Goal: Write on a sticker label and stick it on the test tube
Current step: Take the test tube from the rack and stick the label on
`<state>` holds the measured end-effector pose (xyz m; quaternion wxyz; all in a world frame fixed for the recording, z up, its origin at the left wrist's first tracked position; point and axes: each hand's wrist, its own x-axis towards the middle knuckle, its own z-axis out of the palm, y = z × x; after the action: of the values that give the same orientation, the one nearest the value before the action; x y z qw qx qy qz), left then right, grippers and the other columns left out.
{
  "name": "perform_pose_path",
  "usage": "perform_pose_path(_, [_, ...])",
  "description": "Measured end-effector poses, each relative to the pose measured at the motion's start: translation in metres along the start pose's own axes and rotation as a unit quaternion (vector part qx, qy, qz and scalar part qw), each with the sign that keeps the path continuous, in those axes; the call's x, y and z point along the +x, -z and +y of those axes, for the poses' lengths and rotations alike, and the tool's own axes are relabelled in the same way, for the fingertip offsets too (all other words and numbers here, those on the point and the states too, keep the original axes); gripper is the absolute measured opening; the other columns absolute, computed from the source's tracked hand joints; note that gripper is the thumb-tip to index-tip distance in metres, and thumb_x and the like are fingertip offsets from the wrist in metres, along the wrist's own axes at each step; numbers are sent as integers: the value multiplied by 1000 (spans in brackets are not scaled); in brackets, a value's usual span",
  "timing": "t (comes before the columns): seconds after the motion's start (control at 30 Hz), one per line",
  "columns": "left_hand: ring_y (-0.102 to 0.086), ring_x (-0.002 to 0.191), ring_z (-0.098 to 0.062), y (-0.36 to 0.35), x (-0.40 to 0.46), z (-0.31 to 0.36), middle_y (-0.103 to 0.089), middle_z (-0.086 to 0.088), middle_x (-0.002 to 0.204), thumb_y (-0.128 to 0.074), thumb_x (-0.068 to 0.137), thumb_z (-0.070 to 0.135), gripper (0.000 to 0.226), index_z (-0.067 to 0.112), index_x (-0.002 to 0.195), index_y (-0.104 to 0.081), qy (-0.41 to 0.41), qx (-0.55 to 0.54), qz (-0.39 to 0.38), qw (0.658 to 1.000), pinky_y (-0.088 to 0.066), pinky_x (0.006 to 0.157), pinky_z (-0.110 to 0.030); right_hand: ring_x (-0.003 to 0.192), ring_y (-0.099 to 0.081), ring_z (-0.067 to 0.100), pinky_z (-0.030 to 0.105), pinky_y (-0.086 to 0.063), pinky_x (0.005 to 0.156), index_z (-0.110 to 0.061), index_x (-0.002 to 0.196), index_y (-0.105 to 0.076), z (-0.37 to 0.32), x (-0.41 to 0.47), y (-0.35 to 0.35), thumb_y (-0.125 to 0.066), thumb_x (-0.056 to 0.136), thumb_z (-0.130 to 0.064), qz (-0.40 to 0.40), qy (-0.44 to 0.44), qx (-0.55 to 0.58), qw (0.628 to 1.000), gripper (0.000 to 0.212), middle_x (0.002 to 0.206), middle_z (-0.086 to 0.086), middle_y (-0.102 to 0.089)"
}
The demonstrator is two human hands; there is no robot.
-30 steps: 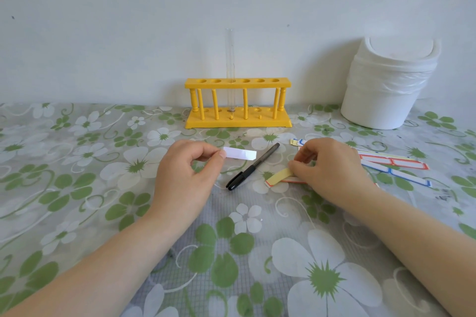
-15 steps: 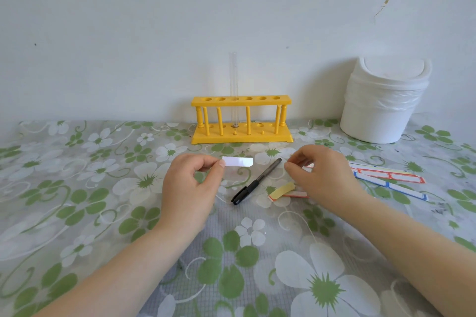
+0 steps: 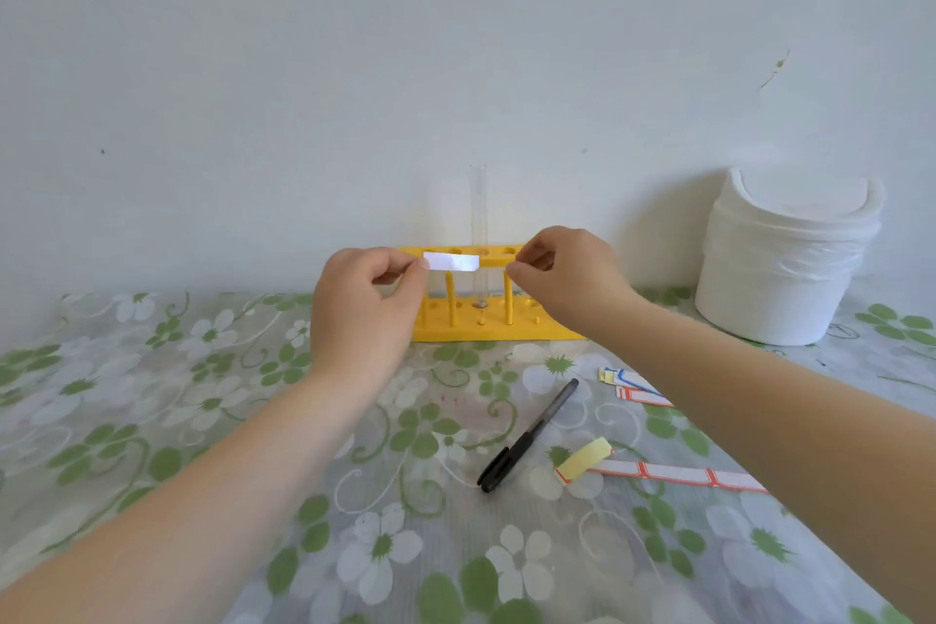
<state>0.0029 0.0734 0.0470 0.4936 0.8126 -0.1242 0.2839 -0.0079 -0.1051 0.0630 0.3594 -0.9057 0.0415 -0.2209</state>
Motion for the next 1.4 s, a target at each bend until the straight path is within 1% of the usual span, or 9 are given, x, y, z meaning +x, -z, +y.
perform_pose_path(0.13, [-57, 90, -10, -7, 23, -8, -66, 3, 91, -59, 83, 30, 16, 21, 76, -70, 10, 13, 15, 1000, -40, 75, -26, 90, -57, 19, 34, -50, 80, -11, 116, -56, -1, 32, -18, -59, 84, -31, -2, -22, 9, 1000, 38, 104, 2, -62])
perform_pose_path(0.23, [-58, 91, -11, -13, 40, -17, -67, 2, 93, -59, 82, 31, 16, 21, 77, -70, 18, 19, 20, 999, -40, 76, -26, 103, -57, 24, 40, -49, 89, -10, 123, -51, 2, 53, -34, -60, 84, -34, -6, -44, -10, 999, 47, 116, 6, -62])
perform_pose_path(0.37, [-58, 90, -11, -19, 51, -27, -67, 2, 92, -58, 83, 30, 16, 22, 76, -70, 32, 24, 23, 999, -39, 74, -25, 110, -55, 28, 42, -45, 94, -12, 120, -55, 7, 71, -49, -58, 83, -39, -6, -50, -67, 996, 46, 117, 6, -63])
perform_pose_path(0.57, [-58, 91, -11, -25, 59, -34, -67, 2, 93, -58, 83, 29, 15, 21, 78, -70, 48, 17, 29, 998, -37, 74, -24, 100, -57, 27, 37, -40, 87, -16, 100, -63, 7, 86, -60, -55, 85, -36, 22, -43, -99, 994, 26, 102, 4, -67])
perform_pose_path(0.77, [-59, 90, -12, -23, 56, -26, -67, 2, 93, -58, 83, 28, 14, 22, 77, -69, 52, 2, 30, 998, -39, 75, -25, 93, -60, 28, 44, -47, 89, -11, 98, -59, -3, 82, -51, -54, 86, -26, 58, -22, 22, 998, 20, 96, 7, -66])
perform_pose_path(1.0, [-57, 82, -11, -12, 43, -4, -65, 3, 87, -58, 85, 26, 11, 24, 78, -67, 49, -23, 37, 998, -40, 69, -23, 81, -54, 19, 27, -39, 73, -10, 109, -55, -31, 61, -16, -50, 91, -22, 96, 41, 90, 990, 22, 92, -2, -57])
perform_pose_path(1.23, [-55, 63, 0, 2, 12, 21, -60, 14, 66, -59, 86, 20, 15, 22, 72, -62, 48, -64, 62, 995, -38, 55, -4, 74, -57, 15, 21, -43, 62, -15, 113, -56, -34, 12, 6, -49, 91, -24, 47, 37, 160, 985, 24, 95, 5, -65])
perform_pose_path(1.33, [-56, 66, 0, 3, -6, 24, -61, 14, 69, -59, 86, 20, 13, 20, 74, -63, 61, -78, 62, 993, -39, 54, -1, 86, -65, 25, 40, -54, 80, -18, 108, -57, -29, -18, 7, -50, 91, -26, 22, 3, 217, 976, 20, 85, 5, -65])
perform_pose_path(1.4, [-55, 64, 0, 2, -18, 24, -61, 14, 69, -58, 86, 20, 11, 19, 77, -65, 79, -89, 62, 991, -37, 52, -1, 79, -68, 26, 46, -57, 80, -16, 107, -56, -26, -38, 7, -50, 92, -23, -10, -23, 277, 961, 18, 76, 3, -59])
